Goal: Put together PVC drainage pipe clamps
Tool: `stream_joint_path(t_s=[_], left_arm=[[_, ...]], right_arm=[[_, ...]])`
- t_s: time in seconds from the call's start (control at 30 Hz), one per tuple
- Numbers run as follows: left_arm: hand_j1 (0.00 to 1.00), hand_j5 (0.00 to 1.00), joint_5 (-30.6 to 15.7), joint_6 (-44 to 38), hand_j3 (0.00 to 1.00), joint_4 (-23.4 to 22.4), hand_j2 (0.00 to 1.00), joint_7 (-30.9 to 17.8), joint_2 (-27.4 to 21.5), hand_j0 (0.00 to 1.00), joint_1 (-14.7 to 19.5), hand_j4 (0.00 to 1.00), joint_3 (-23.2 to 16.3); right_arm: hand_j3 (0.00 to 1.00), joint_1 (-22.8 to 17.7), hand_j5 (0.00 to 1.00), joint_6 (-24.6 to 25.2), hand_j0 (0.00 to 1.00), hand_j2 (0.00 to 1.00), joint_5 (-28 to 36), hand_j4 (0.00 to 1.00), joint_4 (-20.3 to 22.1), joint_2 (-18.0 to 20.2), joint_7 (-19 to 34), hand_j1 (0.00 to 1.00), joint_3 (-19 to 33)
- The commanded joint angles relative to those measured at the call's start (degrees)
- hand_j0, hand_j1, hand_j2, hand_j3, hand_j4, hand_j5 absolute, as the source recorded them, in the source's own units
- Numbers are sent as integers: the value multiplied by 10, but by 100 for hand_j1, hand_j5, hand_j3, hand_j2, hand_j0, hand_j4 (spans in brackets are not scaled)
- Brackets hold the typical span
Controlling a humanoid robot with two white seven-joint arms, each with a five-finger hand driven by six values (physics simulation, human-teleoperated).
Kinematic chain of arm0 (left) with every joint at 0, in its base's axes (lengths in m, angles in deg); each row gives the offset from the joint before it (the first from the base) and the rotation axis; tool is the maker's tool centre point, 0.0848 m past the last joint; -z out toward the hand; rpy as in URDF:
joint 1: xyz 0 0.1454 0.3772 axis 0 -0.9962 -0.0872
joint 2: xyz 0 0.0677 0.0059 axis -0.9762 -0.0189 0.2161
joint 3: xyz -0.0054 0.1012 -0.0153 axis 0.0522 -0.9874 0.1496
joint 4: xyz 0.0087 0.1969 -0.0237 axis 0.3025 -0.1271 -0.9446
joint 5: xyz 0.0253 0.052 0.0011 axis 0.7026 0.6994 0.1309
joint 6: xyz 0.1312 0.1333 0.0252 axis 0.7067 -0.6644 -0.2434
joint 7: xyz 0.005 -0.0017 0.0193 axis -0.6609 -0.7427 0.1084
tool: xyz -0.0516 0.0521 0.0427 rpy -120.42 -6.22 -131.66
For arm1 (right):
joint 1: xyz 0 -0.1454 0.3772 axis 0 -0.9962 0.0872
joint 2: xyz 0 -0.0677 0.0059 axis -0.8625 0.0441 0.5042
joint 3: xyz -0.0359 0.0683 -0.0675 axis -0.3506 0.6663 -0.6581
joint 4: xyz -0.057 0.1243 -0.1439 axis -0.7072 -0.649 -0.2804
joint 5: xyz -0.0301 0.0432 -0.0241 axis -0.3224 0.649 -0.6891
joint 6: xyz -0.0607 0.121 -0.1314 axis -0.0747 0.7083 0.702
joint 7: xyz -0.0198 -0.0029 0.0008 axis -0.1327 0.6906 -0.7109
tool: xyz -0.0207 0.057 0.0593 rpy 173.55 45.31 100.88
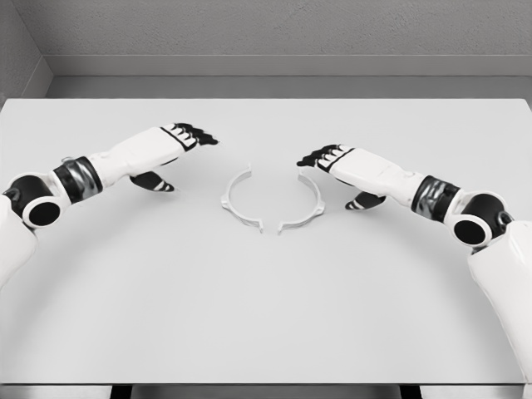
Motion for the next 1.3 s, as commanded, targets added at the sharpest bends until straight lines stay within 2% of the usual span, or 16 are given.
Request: stream_joint_path(t_s=[0.0,0.7,0.8,1.27], left_arm=[[100,100,-8,-1,100,-6,100,1,-9,100,0,100,4],[100,100,-9,-1,100,-13,100,1,-20,100,5,100,3],[100,100,-9,-1,100,-13,100,1,-20,100,5,100,3],[100,100,-9,-1,100,-14,100,1,-20,100,6,100,3]], right_arm=[[100,0,100,1,100,100,4,100,1,-3,0,100,-2],[100,9,100,1,100,100,-1,100,-2,-34,0,100,-28],[100,18,100,1,100,100,-2,100,-18,-41,0,100,-31],[100,42,100,1,100,100,-6,100,-48,-40,0,100,-27]])
